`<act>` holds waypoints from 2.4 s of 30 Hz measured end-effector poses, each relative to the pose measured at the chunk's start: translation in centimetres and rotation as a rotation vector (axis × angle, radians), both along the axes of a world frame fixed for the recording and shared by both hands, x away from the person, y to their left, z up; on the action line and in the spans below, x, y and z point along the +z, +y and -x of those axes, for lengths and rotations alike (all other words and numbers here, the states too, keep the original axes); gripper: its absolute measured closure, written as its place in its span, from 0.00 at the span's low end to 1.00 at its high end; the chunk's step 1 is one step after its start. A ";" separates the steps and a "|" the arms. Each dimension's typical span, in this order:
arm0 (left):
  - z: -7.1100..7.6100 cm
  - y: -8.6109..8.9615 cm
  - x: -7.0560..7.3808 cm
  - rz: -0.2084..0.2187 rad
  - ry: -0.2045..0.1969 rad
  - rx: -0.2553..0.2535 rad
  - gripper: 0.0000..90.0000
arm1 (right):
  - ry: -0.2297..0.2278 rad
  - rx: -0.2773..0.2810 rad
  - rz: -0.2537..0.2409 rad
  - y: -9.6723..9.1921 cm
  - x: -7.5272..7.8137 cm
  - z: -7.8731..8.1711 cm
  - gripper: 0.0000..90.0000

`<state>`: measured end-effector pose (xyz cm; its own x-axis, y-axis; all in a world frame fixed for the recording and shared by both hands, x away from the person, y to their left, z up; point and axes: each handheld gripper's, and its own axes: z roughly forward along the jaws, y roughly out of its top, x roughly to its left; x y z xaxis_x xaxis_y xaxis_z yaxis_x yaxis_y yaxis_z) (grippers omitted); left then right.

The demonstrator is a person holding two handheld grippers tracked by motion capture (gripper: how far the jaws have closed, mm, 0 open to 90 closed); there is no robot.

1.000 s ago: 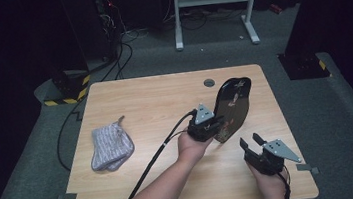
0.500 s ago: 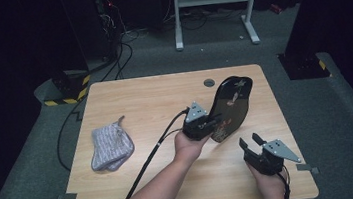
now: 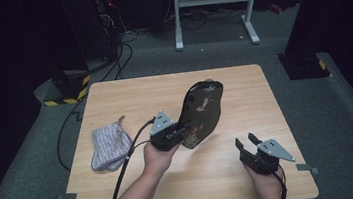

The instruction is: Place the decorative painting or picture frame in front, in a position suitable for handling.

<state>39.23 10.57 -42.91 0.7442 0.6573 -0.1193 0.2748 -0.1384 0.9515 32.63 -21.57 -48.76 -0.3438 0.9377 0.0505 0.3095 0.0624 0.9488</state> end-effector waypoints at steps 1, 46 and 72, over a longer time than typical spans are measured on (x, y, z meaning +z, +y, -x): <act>0.4 1.2 -0.3 0.006 0.005 0.014 0.90 | 0.002 0.007 0.003 0.3 0.0 -0.2 0.51; 4.6 4.1 -4.3 0.033 0.009 0.019 0.77 | 0.022 0.080 0.023 3.1 -0.6 -1.5 0.50; 5.8 5.7 -7.4 -0.058 0.043 0.030 0.38 | 0.035 0.117 0.062 4.5 -0.8 -1.5 0.51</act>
